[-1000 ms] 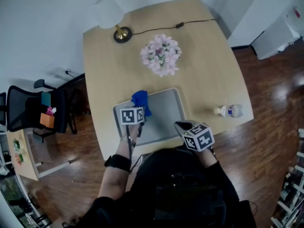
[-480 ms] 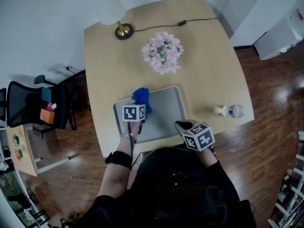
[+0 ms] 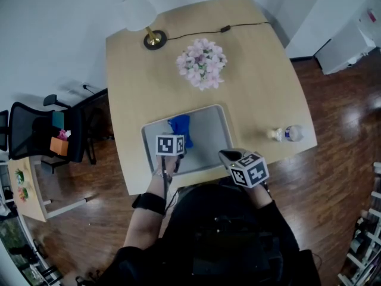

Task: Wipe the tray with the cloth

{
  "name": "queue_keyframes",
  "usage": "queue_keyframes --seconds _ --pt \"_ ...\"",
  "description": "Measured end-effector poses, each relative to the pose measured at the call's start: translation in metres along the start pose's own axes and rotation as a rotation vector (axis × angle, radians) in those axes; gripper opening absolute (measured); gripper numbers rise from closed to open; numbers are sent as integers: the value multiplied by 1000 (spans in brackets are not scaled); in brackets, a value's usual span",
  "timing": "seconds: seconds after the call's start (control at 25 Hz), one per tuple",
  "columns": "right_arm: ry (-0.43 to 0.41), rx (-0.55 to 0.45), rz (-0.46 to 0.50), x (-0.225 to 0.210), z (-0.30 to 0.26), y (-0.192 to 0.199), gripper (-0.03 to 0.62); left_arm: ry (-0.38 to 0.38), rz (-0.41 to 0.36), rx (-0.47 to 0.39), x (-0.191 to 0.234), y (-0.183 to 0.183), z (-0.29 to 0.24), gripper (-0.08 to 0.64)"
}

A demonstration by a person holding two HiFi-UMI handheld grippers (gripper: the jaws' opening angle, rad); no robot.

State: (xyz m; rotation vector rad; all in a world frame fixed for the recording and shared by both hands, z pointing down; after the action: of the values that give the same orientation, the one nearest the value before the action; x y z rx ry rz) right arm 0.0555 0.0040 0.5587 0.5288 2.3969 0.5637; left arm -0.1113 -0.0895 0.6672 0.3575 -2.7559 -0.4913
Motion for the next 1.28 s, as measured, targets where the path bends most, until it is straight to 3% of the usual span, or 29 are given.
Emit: queue_keyframes --seconds 0.24,0.68,1.28 --pt "-8 1 4 7 -1 7 -2 51 3 26 -28 42 8 94" --pt "-34 14 33 17 -3 14 -2 67 -13 53 -54 91 18 94" --pt "-49 13 47 3 -2 3 -2 85 26 46 -65 103 25 94"
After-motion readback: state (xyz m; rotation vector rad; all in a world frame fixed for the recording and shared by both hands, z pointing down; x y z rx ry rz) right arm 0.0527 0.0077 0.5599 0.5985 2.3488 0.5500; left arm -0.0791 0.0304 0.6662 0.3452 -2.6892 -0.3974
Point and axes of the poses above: the fingertips, and each gripper's own axes: z backward along the fingers, x to its left, y out of its underside, the point moved 2 cm from there along z, backward along the fingers, and after that the axes turned 3 degrees about x, right-handed, at the moved point
